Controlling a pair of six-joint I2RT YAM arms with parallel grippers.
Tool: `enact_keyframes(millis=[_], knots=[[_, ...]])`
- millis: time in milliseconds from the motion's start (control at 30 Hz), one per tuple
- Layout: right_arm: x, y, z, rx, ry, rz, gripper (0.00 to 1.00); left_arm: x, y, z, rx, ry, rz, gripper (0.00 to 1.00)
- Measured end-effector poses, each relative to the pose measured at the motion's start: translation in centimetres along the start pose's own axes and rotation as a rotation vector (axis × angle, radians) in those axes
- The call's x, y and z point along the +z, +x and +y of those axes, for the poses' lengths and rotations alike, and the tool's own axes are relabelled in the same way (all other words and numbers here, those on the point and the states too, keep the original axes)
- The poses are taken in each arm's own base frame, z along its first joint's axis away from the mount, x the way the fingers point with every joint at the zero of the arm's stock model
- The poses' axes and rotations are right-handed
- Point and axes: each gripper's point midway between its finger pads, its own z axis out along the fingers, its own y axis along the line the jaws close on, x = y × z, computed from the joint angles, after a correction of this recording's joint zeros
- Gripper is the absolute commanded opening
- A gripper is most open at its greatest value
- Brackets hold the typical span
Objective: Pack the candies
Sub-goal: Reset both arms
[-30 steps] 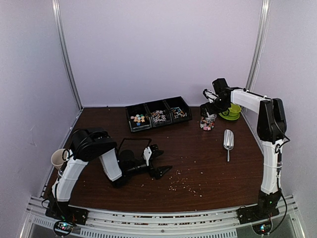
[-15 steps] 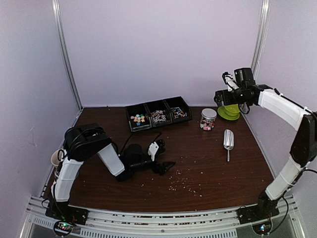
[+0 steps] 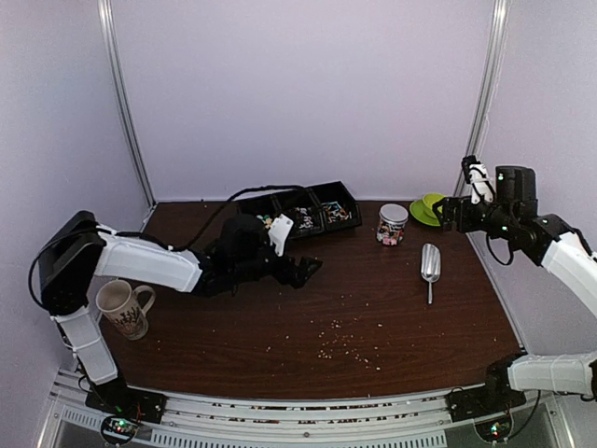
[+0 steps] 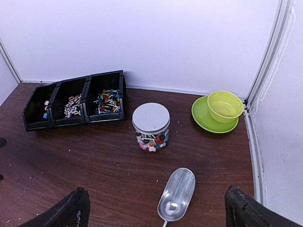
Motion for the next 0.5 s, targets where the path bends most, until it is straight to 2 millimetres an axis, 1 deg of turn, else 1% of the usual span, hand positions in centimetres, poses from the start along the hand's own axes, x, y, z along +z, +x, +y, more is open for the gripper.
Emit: enact_keyframes(millis=[33, 133, 200, 267, 367, 467, 500], knots=[[-0.8, 0.3, 0.0, 0.002, -0.005, -0.015, 1.0, -0.9, -1.5, 0.3, -0.001, -0.025, -0.001, 0.98], [-2.5, 1.5, 0.1, 0.01, -0.019, -0.035, 0.99, -3.8, -4.8, 1.1, -0.001, -0.091, -0.012, 0.98], [-3.5, 2.5, 0.2, 0.016, -0.03, -0.037, 1.0, -6.2, -6.5, 1.8, -0.003, -0.136, -0.017, 0.98], [-4.4, 3.4, 0.3, 0.02, -0.038, -0.043, 1.0, -8.7, -7.8, 2.9, -0.009, -0.181, -0.02, 0.98], [-5.5, 4.5, 0.2, 0.02, -0.04, -0.051, 0.99, -12.4, -9.1, 5.2, -0.035, -0.253, -0.035, 0.98], [-6.7, 5.6, -0.1, 0.019, -0.03, -0.068, 0.99, -16.4, -9.4, 7.5, -0.072, -0.331, -0.062, 0.98], [-7.0, 6.0, -0.2, 0.018, -0.027, -0.071, 1.0, -17.8, -9.2, 8.2, -0.087, -0.356, -0.071, 0.98]])
